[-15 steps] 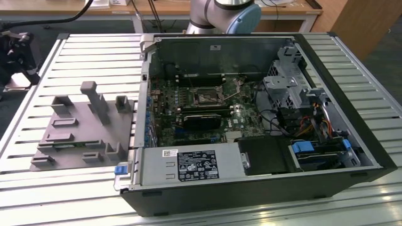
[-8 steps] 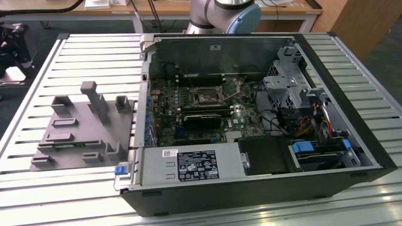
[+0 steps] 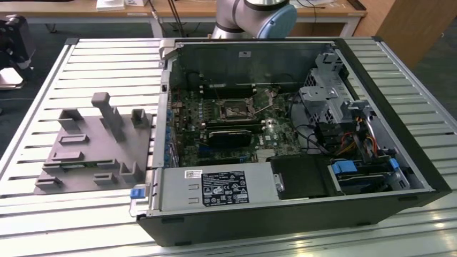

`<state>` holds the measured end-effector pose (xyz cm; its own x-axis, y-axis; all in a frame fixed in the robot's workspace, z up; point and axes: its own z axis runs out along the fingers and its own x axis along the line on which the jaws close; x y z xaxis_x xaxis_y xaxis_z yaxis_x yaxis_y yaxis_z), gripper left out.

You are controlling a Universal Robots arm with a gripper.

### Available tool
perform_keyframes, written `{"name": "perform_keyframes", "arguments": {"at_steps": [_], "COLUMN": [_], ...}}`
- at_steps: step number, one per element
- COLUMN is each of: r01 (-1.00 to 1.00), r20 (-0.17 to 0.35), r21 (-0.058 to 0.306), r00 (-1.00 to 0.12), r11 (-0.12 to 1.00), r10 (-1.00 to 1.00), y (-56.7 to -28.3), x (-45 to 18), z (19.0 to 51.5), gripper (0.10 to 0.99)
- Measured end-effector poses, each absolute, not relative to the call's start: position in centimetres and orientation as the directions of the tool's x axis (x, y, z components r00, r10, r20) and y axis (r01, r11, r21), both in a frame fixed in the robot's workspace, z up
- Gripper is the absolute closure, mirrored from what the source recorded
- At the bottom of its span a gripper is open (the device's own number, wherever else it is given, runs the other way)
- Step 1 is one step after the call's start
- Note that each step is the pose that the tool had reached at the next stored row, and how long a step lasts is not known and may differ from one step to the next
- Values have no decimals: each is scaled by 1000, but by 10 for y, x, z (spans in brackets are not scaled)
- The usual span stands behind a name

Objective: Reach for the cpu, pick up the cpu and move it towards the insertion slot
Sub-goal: 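Pick up the cpu and move it towards the insertion slot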

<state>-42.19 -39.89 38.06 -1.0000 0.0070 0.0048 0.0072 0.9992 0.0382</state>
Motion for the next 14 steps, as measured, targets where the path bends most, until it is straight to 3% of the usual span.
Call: {"name": "perform_keyframes", "arguments": {"at_steps": [14], "r01": [7], "r20": [5], "r21": [38], "r00": [-1000], "r11": [999], "r10": [7], "y": [-398], "x": [-413], "z": [398], "gripper": [545]}}
